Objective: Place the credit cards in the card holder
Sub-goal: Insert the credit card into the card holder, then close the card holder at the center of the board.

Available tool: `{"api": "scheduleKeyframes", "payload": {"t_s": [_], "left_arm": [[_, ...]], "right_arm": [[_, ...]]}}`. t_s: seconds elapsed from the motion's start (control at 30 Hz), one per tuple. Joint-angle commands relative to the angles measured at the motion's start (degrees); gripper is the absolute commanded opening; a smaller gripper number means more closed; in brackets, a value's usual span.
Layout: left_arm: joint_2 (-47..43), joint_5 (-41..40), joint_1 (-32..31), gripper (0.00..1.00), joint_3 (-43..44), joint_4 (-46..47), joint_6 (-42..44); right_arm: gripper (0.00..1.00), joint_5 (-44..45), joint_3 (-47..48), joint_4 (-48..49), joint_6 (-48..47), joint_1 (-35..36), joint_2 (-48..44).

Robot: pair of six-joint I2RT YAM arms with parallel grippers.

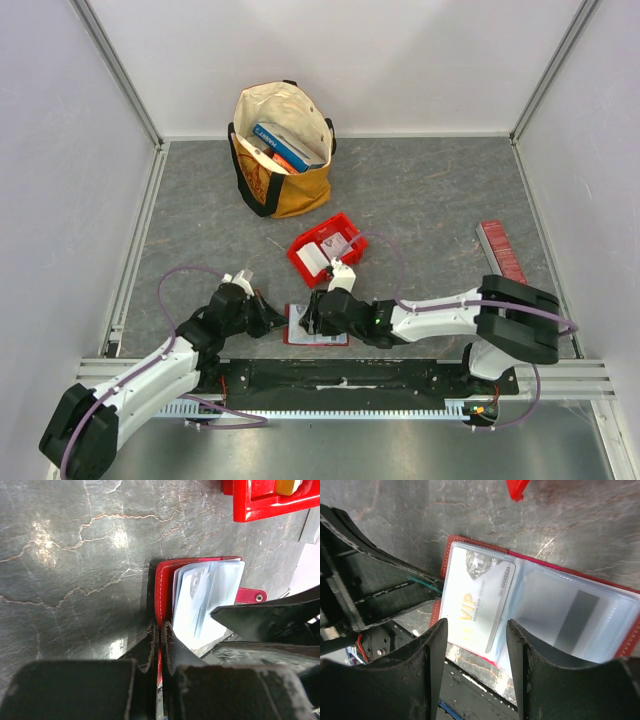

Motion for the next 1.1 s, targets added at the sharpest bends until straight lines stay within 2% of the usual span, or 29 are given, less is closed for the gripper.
{"api": "scheduleKeyframes", "payload": {"t_s": [0.0,0.27,0.43,0.6,0.77,0.87,0.97,1.07], "left_arm": [[-0.9,-0.4,0.1,0.02,-2.7,-0.5,-0.6],[-3.5,-0.6,0.1,0.02,-0.1,-4.8,2.2],[-4.4,0.2,0.1,0.02,2.7,-9.0,4.1],[-7.4,1.1,0.0,0.02,6.3,-13.3,6.4],[-8.2,3.8,0.1,0.02,7.8,-14.9,7.1],[-7.5,5.0,0.1,0.02,7.8,-14.6,7.2],[-6.8,6.0,0.1,0.02,7.7,-14.6,7.7],[-6.7,6.5,0.1,0.02,7.4,-14.5,7.8]], "right_arm": [[0.57,6.7,-0.9,-4.4,-0.9,0.0,-6.6],[0.58,16.0,-3.9,-18.2,2.6,0.0,-17.2],[0.59,19.0,-8.4,-22.6,6.0,0.0,-24.2],[0.6,18.2,-12.7,-24.2,8.0,0.0,-28.8],[0.6,15.0,-14.0,-23.4,7.5,0.0,-28.8],[0.56,14.7,-13.4,-23.2,6.2,0.0,-27.3],[0.41,14.3,-13.1,-21.7,5.2,0.0,-26.1],[0.38,13.2,-13.8,-19.7,5.4,0.0,-25.2]]}}
